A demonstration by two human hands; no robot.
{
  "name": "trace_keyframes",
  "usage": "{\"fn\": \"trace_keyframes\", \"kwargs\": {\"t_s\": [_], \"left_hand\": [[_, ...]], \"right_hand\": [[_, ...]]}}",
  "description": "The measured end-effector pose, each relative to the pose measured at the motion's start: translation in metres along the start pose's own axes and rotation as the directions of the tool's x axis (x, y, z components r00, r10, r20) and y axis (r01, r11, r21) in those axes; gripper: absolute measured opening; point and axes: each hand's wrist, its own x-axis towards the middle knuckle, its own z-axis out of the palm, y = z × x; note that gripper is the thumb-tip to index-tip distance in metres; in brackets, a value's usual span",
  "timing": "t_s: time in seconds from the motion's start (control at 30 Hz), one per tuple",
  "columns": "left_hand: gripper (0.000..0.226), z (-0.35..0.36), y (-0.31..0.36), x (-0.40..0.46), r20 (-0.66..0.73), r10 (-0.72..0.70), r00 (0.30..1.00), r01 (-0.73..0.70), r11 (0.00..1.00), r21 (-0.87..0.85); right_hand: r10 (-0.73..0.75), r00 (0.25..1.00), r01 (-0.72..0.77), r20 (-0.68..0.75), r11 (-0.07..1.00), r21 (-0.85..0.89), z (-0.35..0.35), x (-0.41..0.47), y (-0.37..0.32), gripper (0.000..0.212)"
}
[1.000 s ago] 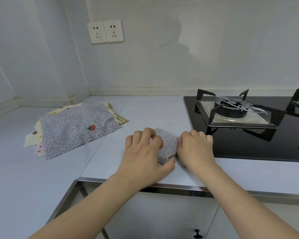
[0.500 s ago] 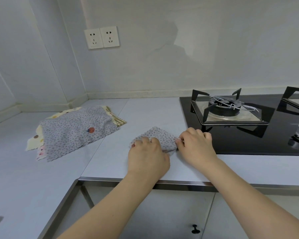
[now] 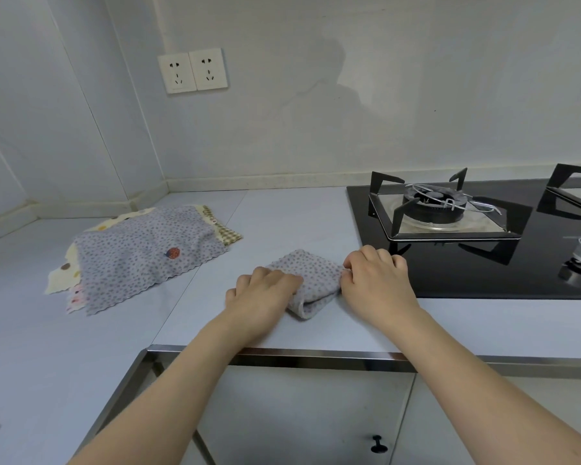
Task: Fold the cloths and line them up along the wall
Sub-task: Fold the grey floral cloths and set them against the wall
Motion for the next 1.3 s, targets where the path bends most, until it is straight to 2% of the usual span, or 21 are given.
{"fn": "trace_keyframes", "kwargs": {"t_s": [0.07,0.17,0.2,0.33,0.37,0.43,0.47,0.5,0.57,0.6,0.67,0.73,0.77,0.87,0.93,1.03,1.13,1.2,1.23,1.27,1.3], "left_hand": [[0.036,-0.002,-0.006,0.001,-0.032,-0.005,0.999,0.002,0.996,-0.087],[0.02,0.008,-0.008,-0.001,-0.11,0.104,0.988,-0.089,0.987,0.136],[0.021,0.009,-0.009,-0.004,-0.102,0.147,0.984,-0.126,0.974,0.19],[0.048,-0.008,-0.01,-0.003,0.125,0.145,0.982,-0.17,0.962,0.215],[0.052,-0.016,-0.008,-0.003,0.183,0.122,0.975,-0.154,0.973,0.172],[0.055,-0.026,-0.004,0.004,0.214,0.081,0.973,-0.049,0.987,-0.15],[0.053,-0.028,-0.004,0.012,0.152,0.063,0.986,-0.014,0.952,-0.306],[0.048,-0.027,-0.006,0.021,0.046,0.026,0.999,-0.008,0.933,-0.361],[0.039,-0.024,-0.01,0.039,-0.123,-0.057,0.991,0.019,0.956,-0.293],[0.037,-0.022,-0.009,0.045,-0.127,-0.074,0.989,0.036,0.96,-0.278],[0.043,-0.017,-0.009,0.06,-0.048,-0.064,0.997,0.05,0.968,-0.245],[0.061,-0.016,-0.001,0.07,0.012,-0.024,1.0,0.027,0.976,-0.215],[0.07,-0.016,0.006,0.073,0.038,-0.003,0.999,0.012,0.966,-0.257],[0.071,-0.014,0.018,0.076,0.106,-0.005,0.994,0.058,0.865,-0.499],[0.054,-0.013,0.017,0.073,0.155,0.004,0.988,0.1,0.75,-0.654],[0.026,-0.005,0.008,0.069,0.013,0.082,0.997,-0.039,0.598,-0.801],[0.025,0.001,-0.001,0.062,-0.105,0.147,0.984,-0.164,0.488,-0.857],[0.031,0.003,-0.002,0.061,-0.166,0.186,0.968,-0.238,0.487,-0.84],[0.035,0.003,-0.001,0.061,-0.197,0.199,0.96,-0.272,0.494,-0.826],[0.038,0.002,-0.001,0.062,-0.222,0.214,0.951,-0.302,0.501,-0.811],[0.039,0.002,-0.002,0.064,-0.236,0.221,0.946,-0.318,0.512,-0.798]], "right_hand": [[0.0,1.0,0.0,-0.007,1.0,-0.001,-0.001,-0.001,0.0,0.029],[-0.002,1.0,0.002,0.021,1.0,-0.008,-0.002,0.0,-0.001,0.035],[-0.008,0.999,0.008,0.038,1.0,-0.012,-0.003,0.0,-0.001,0.035],[-0.042,0.998,0.042,0.035,0.999,0.014,-0.005,-0.001,-0.001,0.029],[-0.051,0.998,0.05,0.024,0.998,0.045,-0.006,-0.001,-0.001,0.027],[-0.07,0.998,0.068,0.011,0.99,0.123,-0.008,-0.003,-0.003,0.022],[-0.082,0.997,0.08,0.007,0.985,0.15,-0.01,-0.003,-0.003,0.02],[-0.095,0.995,0.094,0.001,0.981,0.167,-0.01,-0.004,-0.003,0.018],[-0.129,0.991,0.131,-0.024,0.972,0.197,-0.013,-0.005,-0.003,0.017],[-0.146,0.988,0.151,-0.041,0.962,0.228,-0.014,-0.005,-0.003,0.016],[-0.166,0.983,0.181,-0.077,0.935,0.305,-0.017,-0.008,-0.004,0.016],[-0.187,0.969,0.233,-0.16,0.906,0.354,-0.019,-0.01,-0.004,0.016],[-0.19,0.96,0.256,-0.207,0.894,0.367,-0.019,-0.011,-0.003,0.015],[-0.179,0.94,0.291,-0.292,0.867,0.406,-0.016,-0.012,-0.001,0.016],[-0.161,0.939,0.288,-0.305,0.852,0.437,-0.016,-0.012,0.0,0.017],[-0.129,0.951,0.263,-0.281,0.814,0.518,-0.017,-0.012,0.001,0.021],[-0.064,0.968,0.207,-0.244,0.752,0.626,-0.017,-0.01,0.002,0.029],[-0.008,0.978,0.151,-0.207,0.712,0.686,-0.018,-0.01,0.003,0.038],[0.044,0.984,0.103,-0.175,0.657,0.746,-0.019,-0.01,0.001,0.043],[0.128,0.985,0.029,-0.118,0.548,0.836,-0.019,-0.012,-0.003,0.049],[0.217,0.976,-0.054,-0.031,0.374,0.926,-0.019,-0.014,-0.011,0.053]]}}
